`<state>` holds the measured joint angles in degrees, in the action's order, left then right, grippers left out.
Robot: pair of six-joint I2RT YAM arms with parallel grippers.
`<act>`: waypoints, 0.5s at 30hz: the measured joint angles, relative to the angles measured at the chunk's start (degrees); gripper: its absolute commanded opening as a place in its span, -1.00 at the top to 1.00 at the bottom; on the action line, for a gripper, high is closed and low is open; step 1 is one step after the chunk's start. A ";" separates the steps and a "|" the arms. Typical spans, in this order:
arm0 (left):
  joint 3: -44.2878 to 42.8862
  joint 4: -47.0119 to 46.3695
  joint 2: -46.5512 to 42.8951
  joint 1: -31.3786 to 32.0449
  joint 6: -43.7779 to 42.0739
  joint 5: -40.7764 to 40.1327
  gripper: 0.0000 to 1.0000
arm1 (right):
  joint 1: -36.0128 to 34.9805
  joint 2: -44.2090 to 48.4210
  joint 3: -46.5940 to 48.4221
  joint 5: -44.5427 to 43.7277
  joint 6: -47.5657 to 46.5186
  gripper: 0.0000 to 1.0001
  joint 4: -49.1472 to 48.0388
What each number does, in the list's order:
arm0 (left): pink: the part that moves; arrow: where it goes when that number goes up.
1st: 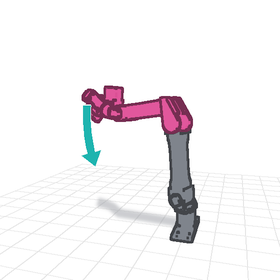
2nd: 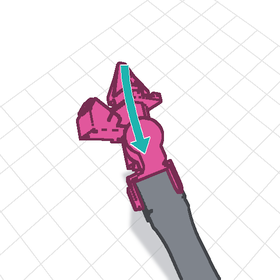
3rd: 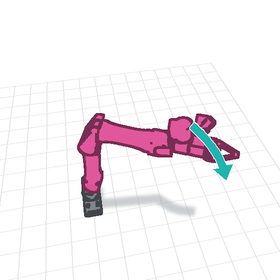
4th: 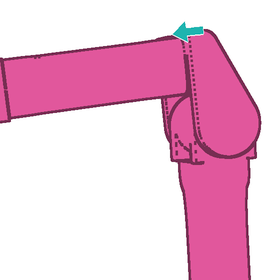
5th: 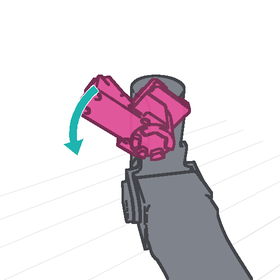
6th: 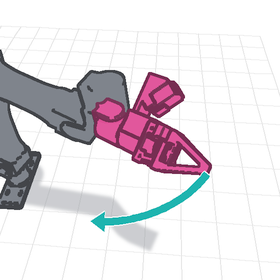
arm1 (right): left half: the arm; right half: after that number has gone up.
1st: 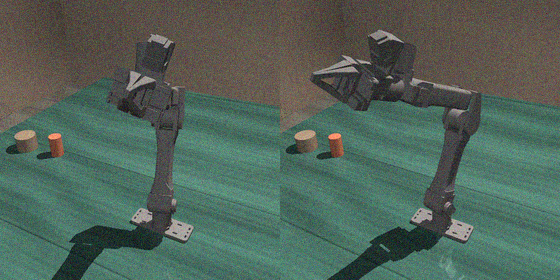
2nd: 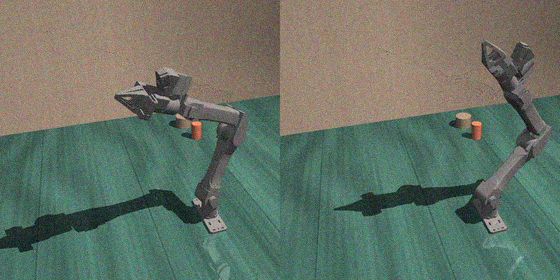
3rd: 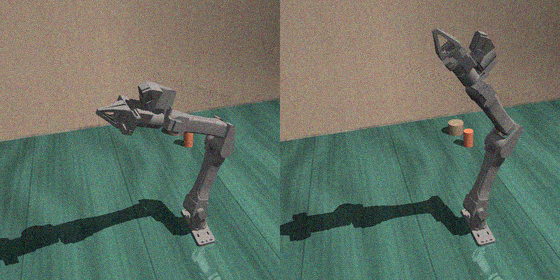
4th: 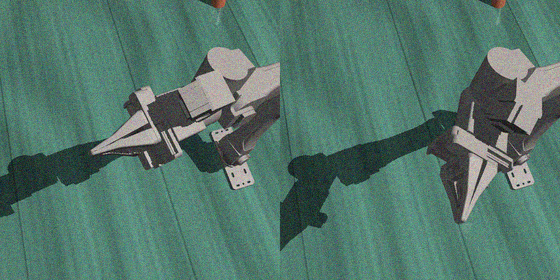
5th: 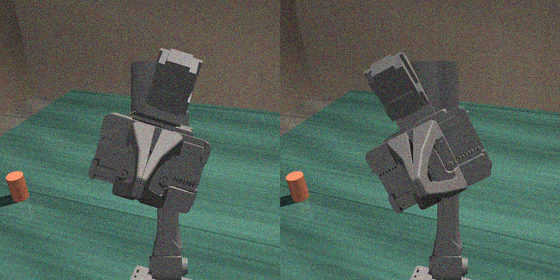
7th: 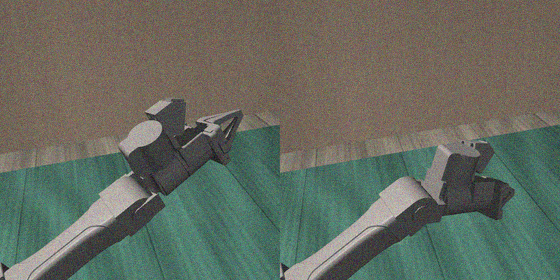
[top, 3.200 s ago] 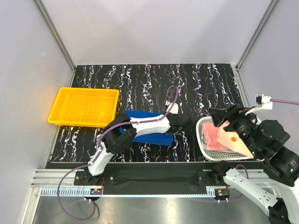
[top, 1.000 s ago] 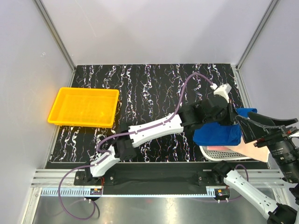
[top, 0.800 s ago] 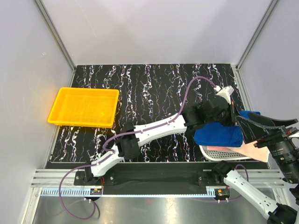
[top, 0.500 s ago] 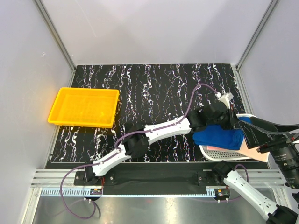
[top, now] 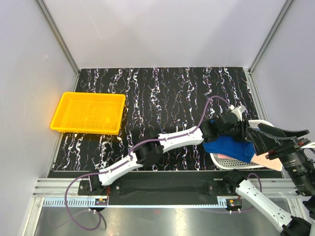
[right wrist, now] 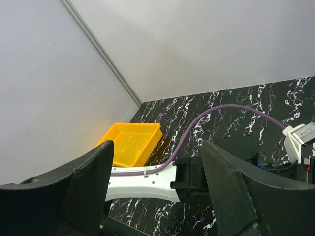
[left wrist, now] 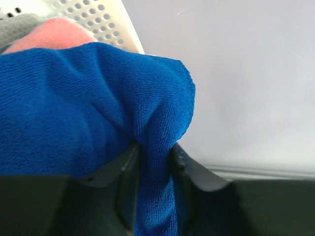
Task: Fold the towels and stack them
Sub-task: Neatly place the folded towel into the bin
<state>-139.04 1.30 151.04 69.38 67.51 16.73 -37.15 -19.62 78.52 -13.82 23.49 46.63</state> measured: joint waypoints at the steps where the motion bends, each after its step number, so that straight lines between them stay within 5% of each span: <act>1: -0.07 -0.39 0.00 0.00 0.04 0.24 0.23 | 0.00 0.00 -0.13 0.02 0.09 -0.57 0.00; 15: -0.46 -3.50 0.13 0.00 0.20 3.76 -0.17 | 0.00 -0.46 -1.09 0.02 0.33 -0.57 -0.28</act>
<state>-139.50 -2.20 151.17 69.38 67.70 20.49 -37.15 -20.08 77.43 -13.80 23.81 46.35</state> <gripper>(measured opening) 0.572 0.786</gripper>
